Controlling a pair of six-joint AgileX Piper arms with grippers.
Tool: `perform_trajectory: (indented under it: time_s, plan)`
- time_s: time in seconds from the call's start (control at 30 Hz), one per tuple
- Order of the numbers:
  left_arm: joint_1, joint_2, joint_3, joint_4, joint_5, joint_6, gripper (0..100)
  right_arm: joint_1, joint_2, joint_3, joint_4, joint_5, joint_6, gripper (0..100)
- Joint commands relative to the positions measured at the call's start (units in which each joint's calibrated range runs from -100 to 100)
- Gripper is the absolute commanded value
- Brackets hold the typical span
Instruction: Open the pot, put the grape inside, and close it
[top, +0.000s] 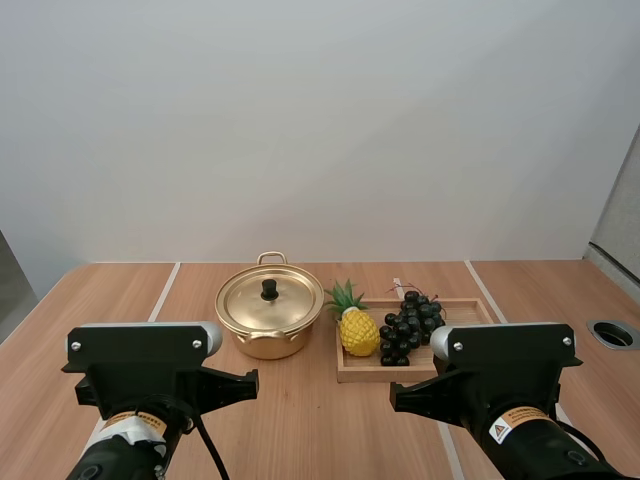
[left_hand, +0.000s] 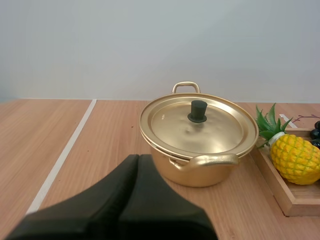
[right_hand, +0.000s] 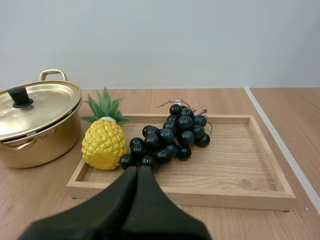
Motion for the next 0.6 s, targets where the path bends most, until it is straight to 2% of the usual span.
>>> perform_trajectory:
  time_s: [0.0, 0.43, 0.5, 0.57]
  plan:
    - [0.12, -0.4, 0.0, 6.7, -2.1, -2.1, 0, -3.5, -0.3, 0.1, -3.4, -1.1, -0.3, 0]
    - [0.12, -0.4, 0.0, 6.7, -2.9, -2.1, 0, -3.5, -0.3, 0.1, -4.0, -1.4, -0.3, 0]
    - [0.12, -0.4, 0.0, 6.7, -4.2, -2.1, 0, -3.5, -0.3, 0.1, -5.4, -3.1, -0.3, 0]
    - [0.12, -0.4, -0.3, 6.7, -4.9, -2.1, 0, -3.5, -0.3, 0.1, -5.4, -9.4, -0.3, 0]
